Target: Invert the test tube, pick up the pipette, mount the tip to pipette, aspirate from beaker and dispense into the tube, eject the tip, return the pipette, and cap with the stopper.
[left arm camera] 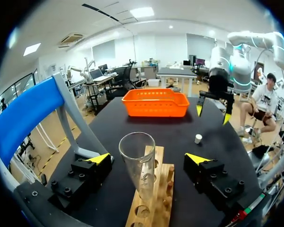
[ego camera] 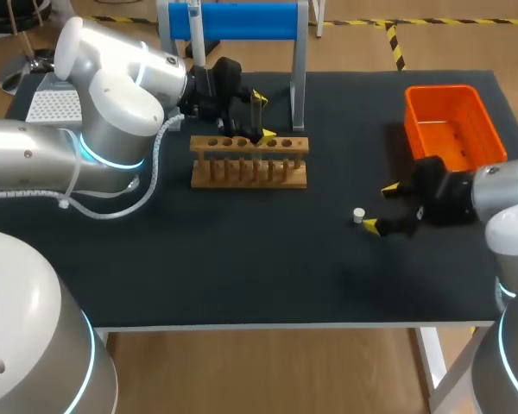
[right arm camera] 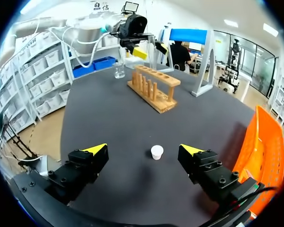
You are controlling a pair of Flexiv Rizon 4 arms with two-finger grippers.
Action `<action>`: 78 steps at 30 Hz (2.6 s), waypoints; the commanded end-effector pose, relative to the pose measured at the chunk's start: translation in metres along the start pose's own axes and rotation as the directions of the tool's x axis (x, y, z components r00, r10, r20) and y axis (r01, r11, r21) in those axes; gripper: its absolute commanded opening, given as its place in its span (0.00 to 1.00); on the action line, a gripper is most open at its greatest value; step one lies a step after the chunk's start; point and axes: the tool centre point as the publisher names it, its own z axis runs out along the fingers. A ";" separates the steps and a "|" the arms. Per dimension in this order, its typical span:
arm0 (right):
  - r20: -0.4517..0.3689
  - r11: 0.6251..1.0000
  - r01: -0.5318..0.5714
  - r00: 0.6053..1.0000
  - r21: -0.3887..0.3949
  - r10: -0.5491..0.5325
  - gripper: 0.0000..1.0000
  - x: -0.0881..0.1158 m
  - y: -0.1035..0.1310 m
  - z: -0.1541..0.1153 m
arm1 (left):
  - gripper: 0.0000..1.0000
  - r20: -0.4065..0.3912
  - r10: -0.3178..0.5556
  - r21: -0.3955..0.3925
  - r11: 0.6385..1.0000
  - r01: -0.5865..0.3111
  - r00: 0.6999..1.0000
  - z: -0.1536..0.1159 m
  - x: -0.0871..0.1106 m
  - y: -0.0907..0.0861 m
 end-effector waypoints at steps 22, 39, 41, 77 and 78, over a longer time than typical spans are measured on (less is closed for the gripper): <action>0.007 0.999 0.003 1.000 0.054 -0.004 0.60 -0.010 -0.008 0.034 | 1.00 -0.002 -0.001 -0.002 1.000 0.001 1.000 0.001 -0.001 0.000; 0.021 0.997 0.007 1.000 0.078 -0.008 0.73 -0.016 -0.012 0.047 | 1.00 -0.002 -0.001 -0.002 1.000 0.001 1.000 0.001 -0.001 0.000; 0.022 0.997 0.005 1.000 0.080 -0.007 0.74 -0.016 -0.013 0.049 | 1.00 -0.002 -0.001 -0.002 1.000 0.001 1.000 0.001 -0.001 0.000; 0.046 0.992 0.047 0.998 0.116 -0.052 0.62 -0.017 -0.021 0.061 | 1.00 -0.002 -0.001 -0.002 1.000 0.001 1.000 0.001 -0.001 0.000; 0.047 0.992 0.046 0.998 0.116 -0.052 0.60 -0.017 -0.021 0.061 | 1.00 -0.002 -0.001 -0.002 1.000 0.001 1.000 0.001 -0.001 0.000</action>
